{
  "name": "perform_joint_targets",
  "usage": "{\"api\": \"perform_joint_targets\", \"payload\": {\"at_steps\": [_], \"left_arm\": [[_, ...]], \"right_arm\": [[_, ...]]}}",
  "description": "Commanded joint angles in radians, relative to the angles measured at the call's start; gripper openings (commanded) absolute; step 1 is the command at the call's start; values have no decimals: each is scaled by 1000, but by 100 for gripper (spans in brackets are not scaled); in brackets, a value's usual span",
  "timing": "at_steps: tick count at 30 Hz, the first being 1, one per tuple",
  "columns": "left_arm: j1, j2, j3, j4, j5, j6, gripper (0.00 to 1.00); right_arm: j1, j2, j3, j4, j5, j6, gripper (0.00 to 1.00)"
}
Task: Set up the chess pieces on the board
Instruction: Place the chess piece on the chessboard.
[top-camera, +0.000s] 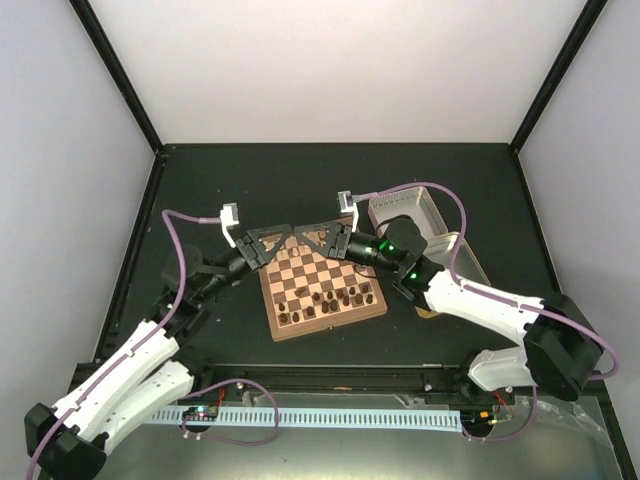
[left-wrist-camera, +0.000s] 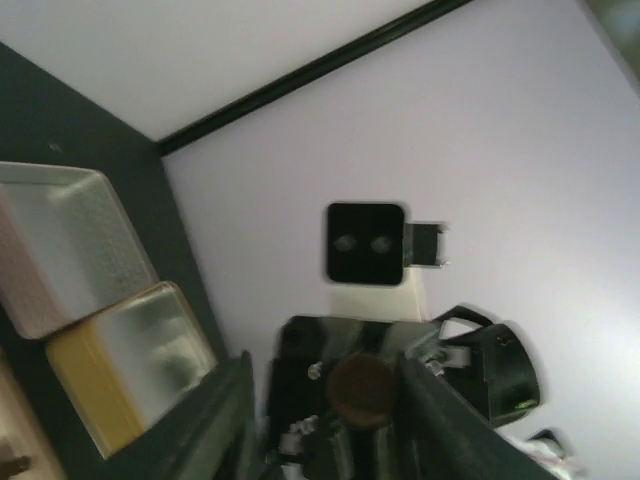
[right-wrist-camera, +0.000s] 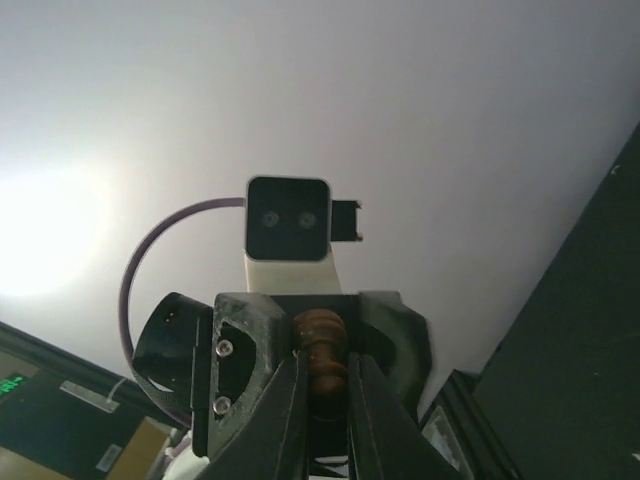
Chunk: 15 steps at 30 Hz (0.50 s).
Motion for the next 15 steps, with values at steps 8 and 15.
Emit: {"api": "perform_joint_targets", "payload": {"at_steps": [8,15], "left_arm": [[70,-110,43,-641,-268,331,81],[93,-209,83,-944,-565,541,84]], "right_arm": [[-2,26,209,-864,161,-496,1],[58,260,521,-1340,318,-756,1]]}}
